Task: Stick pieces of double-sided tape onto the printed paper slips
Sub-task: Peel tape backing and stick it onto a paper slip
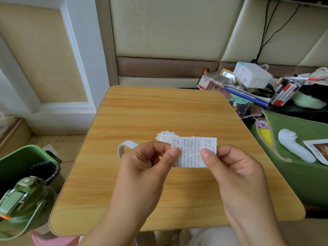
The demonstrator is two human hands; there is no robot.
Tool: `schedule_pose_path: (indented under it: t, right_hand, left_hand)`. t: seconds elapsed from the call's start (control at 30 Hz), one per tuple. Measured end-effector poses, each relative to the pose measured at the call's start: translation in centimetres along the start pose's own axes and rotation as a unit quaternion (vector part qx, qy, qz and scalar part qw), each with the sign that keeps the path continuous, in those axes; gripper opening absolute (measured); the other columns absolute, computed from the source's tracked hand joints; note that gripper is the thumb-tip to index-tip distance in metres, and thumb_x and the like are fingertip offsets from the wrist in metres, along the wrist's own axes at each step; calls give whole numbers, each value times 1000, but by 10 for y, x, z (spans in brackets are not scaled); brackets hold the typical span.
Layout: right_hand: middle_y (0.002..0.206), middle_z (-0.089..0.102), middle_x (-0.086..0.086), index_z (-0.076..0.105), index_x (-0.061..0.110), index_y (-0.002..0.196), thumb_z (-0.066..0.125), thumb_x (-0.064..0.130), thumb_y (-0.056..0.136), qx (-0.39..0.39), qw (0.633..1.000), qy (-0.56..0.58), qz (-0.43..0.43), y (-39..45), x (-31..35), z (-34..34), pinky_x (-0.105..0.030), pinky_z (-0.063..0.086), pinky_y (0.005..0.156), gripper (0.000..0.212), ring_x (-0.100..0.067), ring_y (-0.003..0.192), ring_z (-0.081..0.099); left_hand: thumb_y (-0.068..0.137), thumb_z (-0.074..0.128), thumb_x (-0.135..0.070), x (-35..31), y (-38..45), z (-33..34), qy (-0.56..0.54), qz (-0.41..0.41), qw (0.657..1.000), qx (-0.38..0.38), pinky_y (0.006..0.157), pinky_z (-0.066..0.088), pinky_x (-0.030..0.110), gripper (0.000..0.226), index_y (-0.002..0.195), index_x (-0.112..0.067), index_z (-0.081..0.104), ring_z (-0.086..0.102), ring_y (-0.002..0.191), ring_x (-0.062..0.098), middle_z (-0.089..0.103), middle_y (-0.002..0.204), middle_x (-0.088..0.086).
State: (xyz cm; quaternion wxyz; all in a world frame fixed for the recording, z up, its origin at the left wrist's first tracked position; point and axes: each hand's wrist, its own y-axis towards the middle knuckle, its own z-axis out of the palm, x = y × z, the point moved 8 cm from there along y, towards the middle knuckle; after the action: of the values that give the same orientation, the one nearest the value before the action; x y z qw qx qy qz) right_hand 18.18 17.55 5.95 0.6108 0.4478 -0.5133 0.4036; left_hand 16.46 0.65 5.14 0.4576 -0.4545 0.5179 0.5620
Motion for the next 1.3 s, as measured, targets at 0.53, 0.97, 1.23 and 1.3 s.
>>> schedule_pose_path:
  t: [0.53,0.97,1.23,1.3]
  right_hand:
    - [71,73,-6,72,16,72,71,17,66,19,999,13,-23,-1,2,-1,-14,50,62,6,-8,65,66]
    - [60,68,1,71,24,61,77,19,61,-28,998,34,-33,-4,7,-6,-11,46,57,8,-2,57,61]
    - [60,68,1,71,23,62,72,22,56,-43,998,41,-20,-5,5,-7,-11,47,57,6,-2,56,61]
    - [60,68,1,71,23,62,72,22,56,-43,998,39,-20,-5,4,-7,-11,47,57,6,-2,56,61]
  left_hand:
    - [69,79,-39,0,3,3,-38,-14,999,18,56,31,21,22,73,-19,71,40,67,19,55,69,25]
    - [67,68,-21,-7,-3,3,-76,-46,996,-16,44,31,8,14,61,-9,69,36,43,-1,51,49,-9]
    - [66,69,-27,-6,-5,2,-62,-55,996,-18,41,26,10,8,60,-22,72,31,42,1,47,51,-6]
    - [66,68,-26,-7,-5,3,-70,-59,996,-14,39,25,9,9,59,-23,72,29,39,1,47,50,-9]
